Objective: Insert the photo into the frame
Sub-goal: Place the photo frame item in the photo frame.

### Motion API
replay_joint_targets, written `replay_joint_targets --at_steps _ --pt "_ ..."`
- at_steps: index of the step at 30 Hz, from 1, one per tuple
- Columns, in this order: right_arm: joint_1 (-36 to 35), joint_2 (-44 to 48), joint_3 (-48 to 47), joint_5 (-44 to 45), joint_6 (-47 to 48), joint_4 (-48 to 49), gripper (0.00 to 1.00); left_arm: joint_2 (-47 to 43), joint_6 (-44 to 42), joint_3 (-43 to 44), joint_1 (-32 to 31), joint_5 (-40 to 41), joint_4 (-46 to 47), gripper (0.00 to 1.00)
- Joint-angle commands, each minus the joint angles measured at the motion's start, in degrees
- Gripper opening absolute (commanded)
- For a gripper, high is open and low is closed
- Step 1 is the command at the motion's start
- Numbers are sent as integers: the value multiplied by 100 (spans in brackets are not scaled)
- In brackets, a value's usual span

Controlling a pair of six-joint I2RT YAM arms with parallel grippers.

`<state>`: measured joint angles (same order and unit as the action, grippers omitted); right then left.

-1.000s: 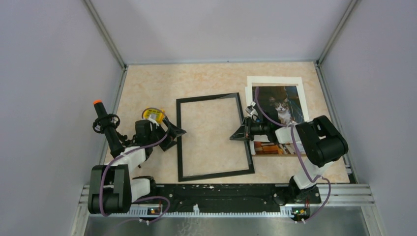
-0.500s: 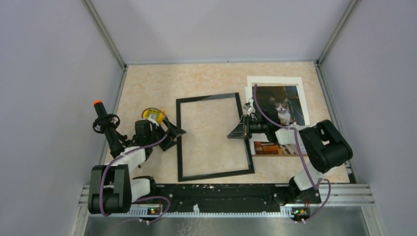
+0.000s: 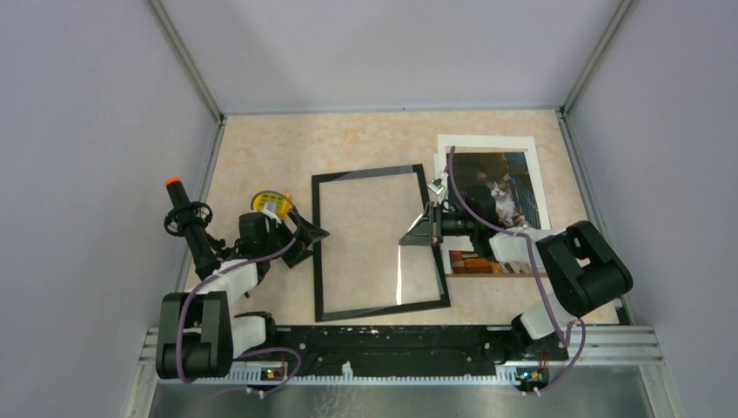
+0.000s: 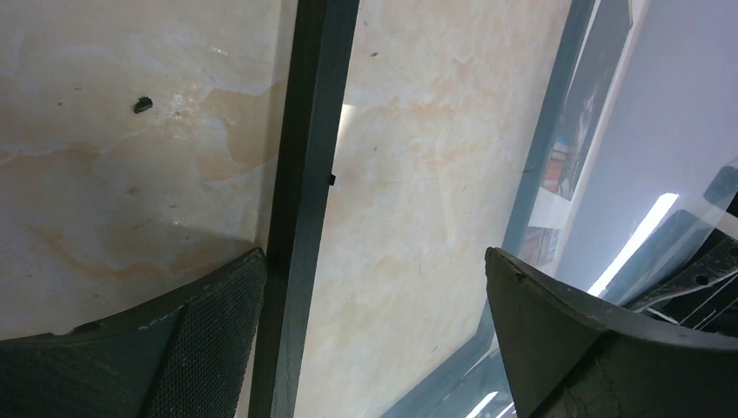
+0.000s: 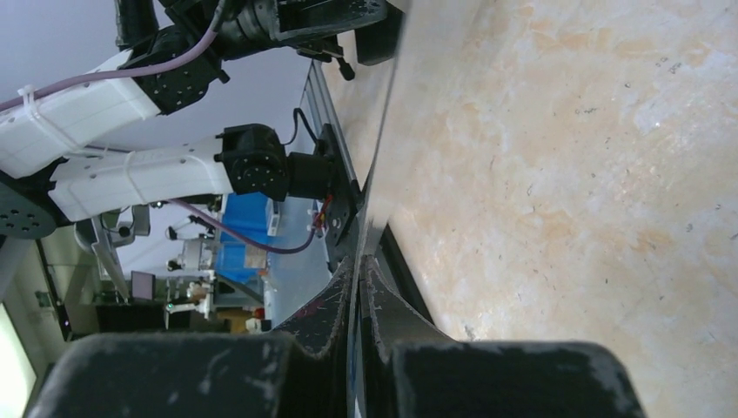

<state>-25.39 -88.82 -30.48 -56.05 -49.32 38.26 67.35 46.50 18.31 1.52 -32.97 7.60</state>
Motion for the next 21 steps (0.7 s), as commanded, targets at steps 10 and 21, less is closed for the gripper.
replay_joint_targets --at_steps 10,21 --pt "-214 493 -211 -244 -108 577 0 -71 -119 -90 14 -25 -91 98" --pt "-141 538 -290 620 741 -1497 15 -126 -254 19 15 1 -274 98"
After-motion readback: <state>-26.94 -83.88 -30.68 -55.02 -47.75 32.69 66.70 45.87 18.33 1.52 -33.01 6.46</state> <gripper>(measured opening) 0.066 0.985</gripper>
